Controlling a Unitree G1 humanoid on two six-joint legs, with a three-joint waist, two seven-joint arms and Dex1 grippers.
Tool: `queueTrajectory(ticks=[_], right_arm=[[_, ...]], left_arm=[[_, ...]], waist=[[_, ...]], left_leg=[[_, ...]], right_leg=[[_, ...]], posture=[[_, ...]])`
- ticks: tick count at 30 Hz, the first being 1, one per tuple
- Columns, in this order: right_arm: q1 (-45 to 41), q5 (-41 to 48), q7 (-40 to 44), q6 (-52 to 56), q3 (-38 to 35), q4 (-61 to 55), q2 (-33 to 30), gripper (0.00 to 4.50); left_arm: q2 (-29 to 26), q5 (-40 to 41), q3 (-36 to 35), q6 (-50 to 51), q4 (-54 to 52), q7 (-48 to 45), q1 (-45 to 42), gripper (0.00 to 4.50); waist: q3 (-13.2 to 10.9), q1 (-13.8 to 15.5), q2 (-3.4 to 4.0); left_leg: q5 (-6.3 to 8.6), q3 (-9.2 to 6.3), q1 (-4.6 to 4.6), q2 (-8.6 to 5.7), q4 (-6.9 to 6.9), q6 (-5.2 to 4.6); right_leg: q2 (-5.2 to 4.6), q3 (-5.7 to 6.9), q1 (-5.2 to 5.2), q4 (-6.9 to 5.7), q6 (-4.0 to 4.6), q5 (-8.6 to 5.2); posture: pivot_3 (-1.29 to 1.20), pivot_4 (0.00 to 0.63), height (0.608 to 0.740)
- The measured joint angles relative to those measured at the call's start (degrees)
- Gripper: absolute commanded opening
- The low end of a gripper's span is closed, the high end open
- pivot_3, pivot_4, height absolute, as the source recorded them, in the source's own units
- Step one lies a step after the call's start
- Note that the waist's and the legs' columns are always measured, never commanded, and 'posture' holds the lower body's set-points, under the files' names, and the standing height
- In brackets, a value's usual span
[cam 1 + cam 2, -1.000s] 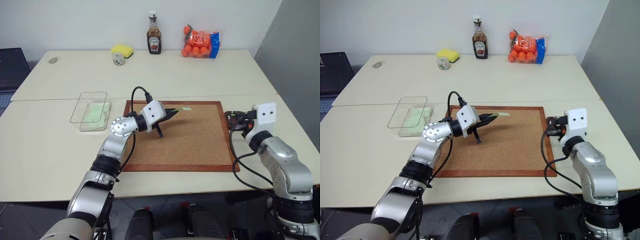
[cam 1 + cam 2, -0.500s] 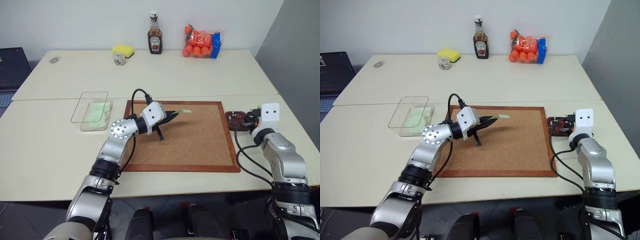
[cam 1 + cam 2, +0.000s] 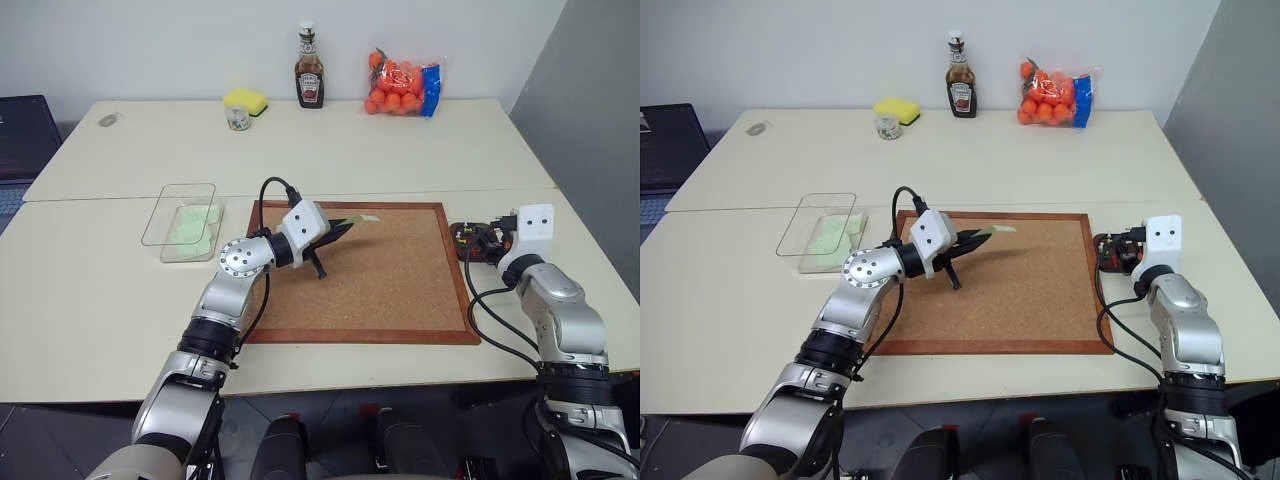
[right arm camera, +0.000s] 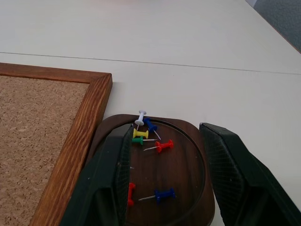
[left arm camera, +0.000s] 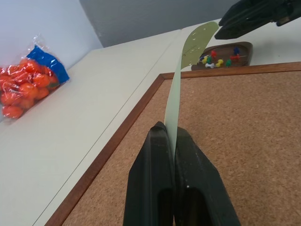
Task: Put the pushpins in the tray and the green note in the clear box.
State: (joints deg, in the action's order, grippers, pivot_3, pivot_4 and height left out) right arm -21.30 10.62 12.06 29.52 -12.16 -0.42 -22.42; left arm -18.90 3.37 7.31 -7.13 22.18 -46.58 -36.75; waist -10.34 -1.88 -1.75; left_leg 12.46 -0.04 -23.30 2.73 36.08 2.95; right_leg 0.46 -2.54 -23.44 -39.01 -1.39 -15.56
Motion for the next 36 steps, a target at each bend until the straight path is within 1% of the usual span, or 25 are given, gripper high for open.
queueTrajectory(ticks=[5, 7, 9, 11, 14, 19, 21, 23, 29, 35, 36], right_arm=[[1.0, 3.0, 4.9, 0.9, 2.5, -8.3, -0.1, 2.39], [1.8, 4.8, 8.1, 1.8, 4.9, -12.1, -0.3, 2.39], [1.8, 7.9, 12.3, 3.7, 8.3, -16.6, -0.3, 2.39], [0.7, 10.6, 15.1, 5.1, 10.8, -20.0, -0.3, 2.39], [-3.8, 13.3, 18.2, 7.4, 13.8, -21.6, -0.1, 2.39], [-14.6, 13.0, 21.5, 9.1, 20.4, -17.5, 1.6, 2.39], [-17.7, 12.7, 22.8, 10.2, 22.8, -15.0, 1.8, 2.39], [-19.8, 12.4, 23.9, 11.0, 24.7, -12.8, 2.0, 2.39], [-23.1, 10.6, 25.1, 11.1, 26.9, -8.9, 3.2, 2.39], [-23.2, 8.6, 25.6, 10.9, 27.9, -8.1, 3.8, 2.39], [-23.3, 8.5, 25.7, 10.9, 27.9, -8.1, 3.8, 2.40]], left_arm=[[-1.1, 3.0, -4.8, 9.2, -1.8, 4.1, -0.7, 0.00], [-2.4, 4.0, -7.5, 13.9, -4.0, 6.5, -1.1, 0.00], [-4.9, 4.8, -11.1, 20.2, -6.5, 10.5, -1.3, 0.00], [-6.8, 5.1, -14.1, 24.9, -8.5, 13.8, -1.4, 0.00], [-8.2, 5.2, -17.7, 32.3, -10.6, 20.0, -1.5, 0.00], [-8.6, 5.3, -25.3, 43.0, -7.9, 32.6, -4.7, 0.00], [-8.5, 5.8, -27.5, 46.3, -7.1, 35.9, -5.9, 0.00], [-8.4, 5.8, -28.7, 48.4, -6.2, 38.5, -6.5, 0.00], [-6.3, 8.1, -32.3, 53.5, -5.6, 43.6, -7.6, 0.00], [-5.0, 10.7, -34.8, 57.2, -5.6, 47.3, -8.8, 0.00], [-4.7, 11.0, -35.2, 57.8, -5.7, 48.0, -8.8, 0.38]], waist=[[0.0, -0.1, 0.00], [0.0, -0.1, 0.00], [0.0, -0.4, 0.00], [0.0, -0.4, 0.00], [0.0, -0.1, 0.00], [0.0, 0.0, -0.02], [0.0, 0.1, -0.02], [0.0, 0.4, -0.03], [0.0, 0.4, -0.07], [0.0, 0.2, -0.07], [0.0, 0.2, -0.07]], left_leg=[[0.00, -0.03, 0.00, 0.02, 0.00, 0.00], [0.00, -0.05, -0.02, 0.02, 0.00, 0.00], [0.00, -0.06, -0.01, 0.04, 0.00, 0.00], [0.00, -0.09, 0.00, 0.04, 0.01, 0.00], [0.00, -0.09, 0.00, 0.03, 0.06, 0.00], [0.00, -0.18, -0.03, 0.04, 0.06, 0.00], [0.00, -0.19, -0.06, 0.02, 0.06, 0.01], [0.00, -0.21, -0.13, -0.02, 0.07, 0.01], [0.00, -0.24, -0.23, -0.04, 0.10, 0.01], [-0.01, -0.30, -0.22, -0.03, 0.10, 0.02], [-0.01, -0.30, -0.22, -0.04, 0.10, 0.02]], right_leg=[[0.01, 0.02, 0.00, 0.00, 0.00, 0.00], [0.01, 0.03, 0.00, 0.00, 0.00, 0.00], [0.01, 0.04, -0.01, 0.00, -0.01, 0.00], [0.01, 0.08, 0.01, 0.00, -0.01, 0.00], [0.00, 0.08, 0.03, 0.00, -0.04, 0.02], [0.00, 0.17, 0.01, 0.01, -0.04, 0.02], [-0.03, 0.19, 0.01, 0.02, 0.01, 0.05], [-0.09, 0.22, -0.01, 0.05, 0.22, 0.17], [-0.15, 0.27, -0.09, 0.04, 0.26, 0.19], [-0.14, 0.30, -0.09, 0.00, 0.27, 0.20], [-0.14, 0.30, -0.09, 0.00, 0.27, 0.20]], posture=[[0.00, 0.150, 0.740], [0.00, 0.150, 0.740], [0.00, 0.150, 0.740], [0.00, 0.150, 0.740], [0.00, 0.150, 0.740], [0.00, 0.150, 0.740], [0.00, 0.150, 0.740], [0.00, 0.150, 0.740], [0.00, 0.150, 0.740], [0.00, 0.150, 0.740], [0.00, 0.150, 0.740]])
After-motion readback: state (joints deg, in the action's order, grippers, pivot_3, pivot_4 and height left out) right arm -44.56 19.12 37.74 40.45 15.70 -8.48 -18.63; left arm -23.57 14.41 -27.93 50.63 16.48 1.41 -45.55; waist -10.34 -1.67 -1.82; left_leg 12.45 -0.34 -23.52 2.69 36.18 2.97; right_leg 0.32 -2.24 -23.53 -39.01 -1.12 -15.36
